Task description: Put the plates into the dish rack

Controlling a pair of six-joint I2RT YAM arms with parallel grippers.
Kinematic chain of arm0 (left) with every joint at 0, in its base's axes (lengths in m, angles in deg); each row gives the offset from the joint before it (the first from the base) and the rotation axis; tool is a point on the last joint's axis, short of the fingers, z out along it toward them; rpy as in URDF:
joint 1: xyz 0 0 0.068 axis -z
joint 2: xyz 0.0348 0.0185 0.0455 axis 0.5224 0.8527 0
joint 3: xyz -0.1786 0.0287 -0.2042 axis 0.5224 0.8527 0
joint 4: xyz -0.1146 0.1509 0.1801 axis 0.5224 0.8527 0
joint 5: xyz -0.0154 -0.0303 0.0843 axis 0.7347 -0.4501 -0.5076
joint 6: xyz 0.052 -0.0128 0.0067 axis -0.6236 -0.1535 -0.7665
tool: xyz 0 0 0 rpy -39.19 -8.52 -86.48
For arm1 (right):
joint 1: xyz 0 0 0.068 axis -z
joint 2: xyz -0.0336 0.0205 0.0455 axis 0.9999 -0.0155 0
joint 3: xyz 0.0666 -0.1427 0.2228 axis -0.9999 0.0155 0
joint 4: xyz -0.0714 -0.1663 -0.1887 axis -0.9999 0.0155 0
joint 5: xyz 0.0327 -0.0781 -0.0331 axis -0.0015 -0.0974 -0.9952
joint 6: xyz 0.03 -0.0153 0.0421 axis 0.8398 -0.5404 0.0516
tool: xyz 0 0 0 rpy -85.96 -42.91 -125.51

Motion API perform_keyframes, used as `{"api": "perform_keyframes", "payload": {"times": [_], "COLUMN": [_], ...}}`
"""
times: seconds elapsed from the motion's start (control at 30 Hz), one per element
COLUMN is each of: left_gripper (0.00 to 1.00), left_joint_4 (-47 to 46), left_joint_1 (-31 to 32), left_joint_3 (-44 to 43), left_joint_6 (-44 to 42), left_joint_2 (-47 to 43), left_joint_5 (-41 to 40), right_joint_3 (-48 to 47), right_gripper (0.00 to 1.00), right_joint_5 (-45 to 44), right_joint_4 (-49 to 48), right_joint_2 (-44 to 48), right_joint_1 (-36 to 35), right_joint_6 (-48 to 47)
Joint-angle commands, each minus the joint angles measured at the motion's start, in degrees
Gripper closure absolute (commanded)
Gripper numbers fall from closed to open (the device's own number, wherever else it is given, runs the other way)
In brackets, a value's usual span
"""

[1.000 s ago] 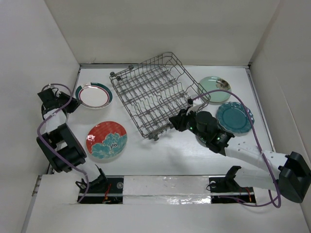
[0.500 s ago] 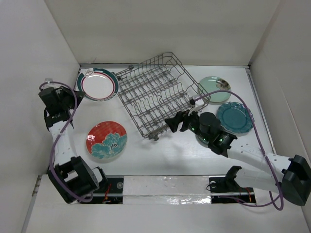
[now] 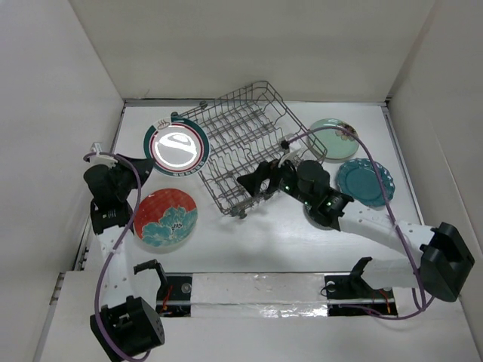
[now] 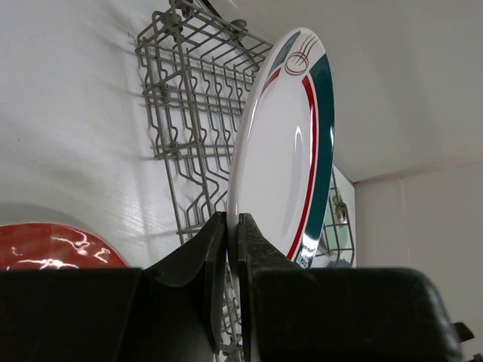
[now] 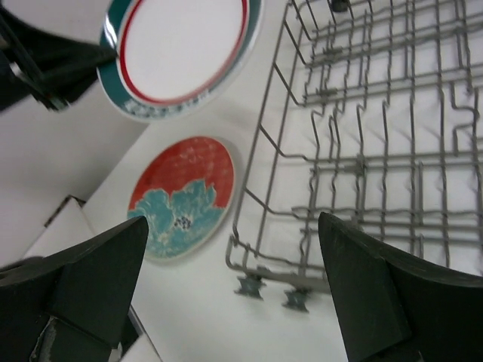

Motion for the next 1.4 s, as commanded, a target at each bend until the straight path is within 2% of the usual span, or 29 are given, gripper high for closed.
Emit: {"api": "perform_keyframes", "payload": {"times": [0.0,0.2,0.53,0.73,0.8,0.83,0.93,0.97,1.0,1.03,1.13,1.23,1.27,1.37], "left_gripper": [1.00,1.00,1.00,1.00,1.00,1.00,1.00,1.00,1.00,1.00,1.00,0.84,0.72,0.54], "left_joint_4": [-6.1,-7.6,-8.2,-10.7,-10.3,-10.0,-7.2,-6.4,-5.1,-4.3,0.5,4.1,4.4,8.4], "left_joint_1": [-0.1,-0.1,2.8,5.9,7.7,8.3,10.6,11.3,11.8,12.4,15.1,18.4,19.3,23.5], "left_joint_3": [1.4,6.3,8.1,8.8,8.4,8.2,6.7,5.9,5.6,5.1,2.9,0.8,-0.4,-2.9], "left_joint_6": [1.4,0.7,-2.1,-1.1,-2.0,-2.5,-5.8,-6.5,-7.2,-8.8,-12.9,-15.7,-17.1,-20.5], "left_joint_2": [-5.2,-11.2,-13.0,-12.7,-12.8,-12.9,-12.8,-12.8,-12.9,-12.8,-12.6,-13.0,-13.2,-14.0], "left_joint_5": [0.9,0.9,0.9,0.9,0.9,0.9,0.9,0.9,0.9,0.9,0.9,0.9,0.9,0.9], "right_joint_3": [-7.8,-16.9,-27.0,-31.2,-32.0,-32.0,-30.8,-30.3,-29.6,-29.3,-28.2,-28.7,-28.8,-28.9], "right_gripper": [0.00,0.00,0.01,0.05,0.16,0.36,0.72,0.90,0.97,1.00,1.00,1.00,1.00,1.00], "right_joint_5": [0.3,5.9,21.6,26.0,26.9,27.6,26.8,26.6,26.1,25.1,21.5,15.1,13.7,7.5], "right_joint_4": [-4.0,-4.6,-6.7,-10.2,-12.9,-13.9,-18.1,-19.6,-20.0,-20.2,-18.5,-11.1,-7.9,-3.2], "right_joint_2": [-3.5,-14.6,-28.8,-36.9,-38.1,-38.7,-38.6,-38.0,-37.6,-37.1,-34.3,-30.6,-29.7,-26.0], "right_joint_1": [1.2,6.0,5.4,5.4,5.4,5.4,6.0,6.0,6.7,6.7,8.0,10.6,11.4,14.4], "right_joint_6": [0.4,0.4,0.2,3.7,5.7,6.5,9.0,9.8,10.1,10.2,9.1,5.7,3.8,-0.6]}}
